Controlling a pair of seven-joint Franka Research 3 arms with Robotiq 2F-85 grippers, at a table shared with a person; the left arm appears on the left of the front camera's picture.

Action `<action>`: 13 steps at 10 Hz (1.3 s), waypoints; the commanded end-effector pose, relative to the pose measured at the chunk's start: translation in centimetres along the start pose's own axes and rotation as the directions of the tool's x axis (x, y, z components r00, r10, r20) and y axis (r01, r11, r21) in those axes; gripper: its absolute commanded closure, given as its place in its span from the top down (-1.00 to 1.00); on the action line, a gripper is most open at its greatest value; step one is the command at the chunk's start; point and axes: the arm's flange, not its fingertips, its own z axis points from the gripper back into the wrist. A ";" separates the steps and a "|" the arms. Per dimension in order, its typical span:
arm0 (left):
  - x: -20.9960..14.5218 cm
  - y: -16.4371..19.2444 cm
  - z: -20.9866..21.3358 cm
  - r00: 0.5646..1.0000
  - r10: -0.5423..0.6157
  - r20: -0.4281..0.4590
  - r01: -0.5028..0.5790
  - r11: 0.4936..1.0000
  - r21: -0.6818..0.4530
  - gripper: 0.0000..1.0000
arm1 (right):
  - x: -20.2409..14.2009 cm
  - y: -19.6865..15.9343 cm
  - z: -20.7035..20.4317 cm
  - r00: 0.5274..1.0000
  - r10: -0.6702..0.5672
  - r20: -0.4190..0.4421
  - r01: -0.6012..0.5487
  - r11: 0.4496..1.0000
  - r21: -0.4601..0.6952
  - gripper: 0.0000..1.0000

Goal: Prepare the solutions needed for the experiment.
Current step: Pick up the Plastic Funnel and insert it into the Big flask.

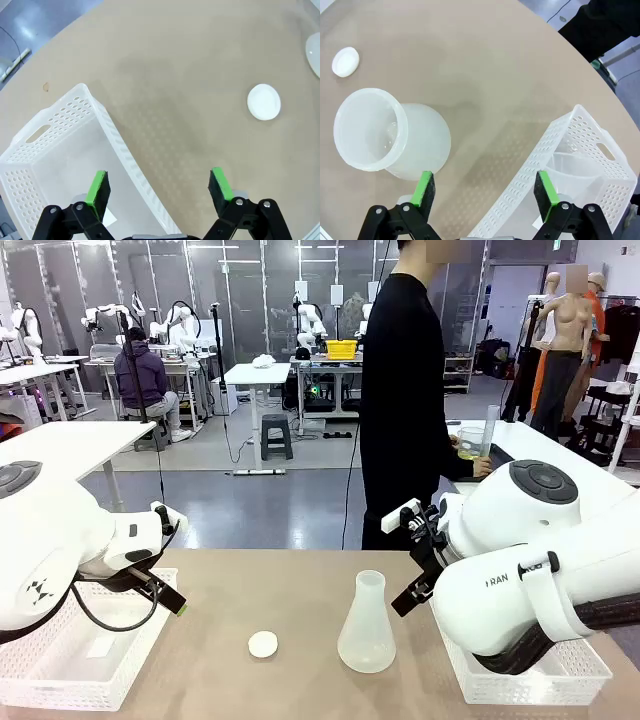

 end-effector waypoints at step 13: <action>0.0 0.0 0.0 1.000 0.000 0.000 0.000 1.000 0.000 1.00 | 0.0 0.0 0.0 1.000 0.000 0.000 0.000 1.000 0.000 1.00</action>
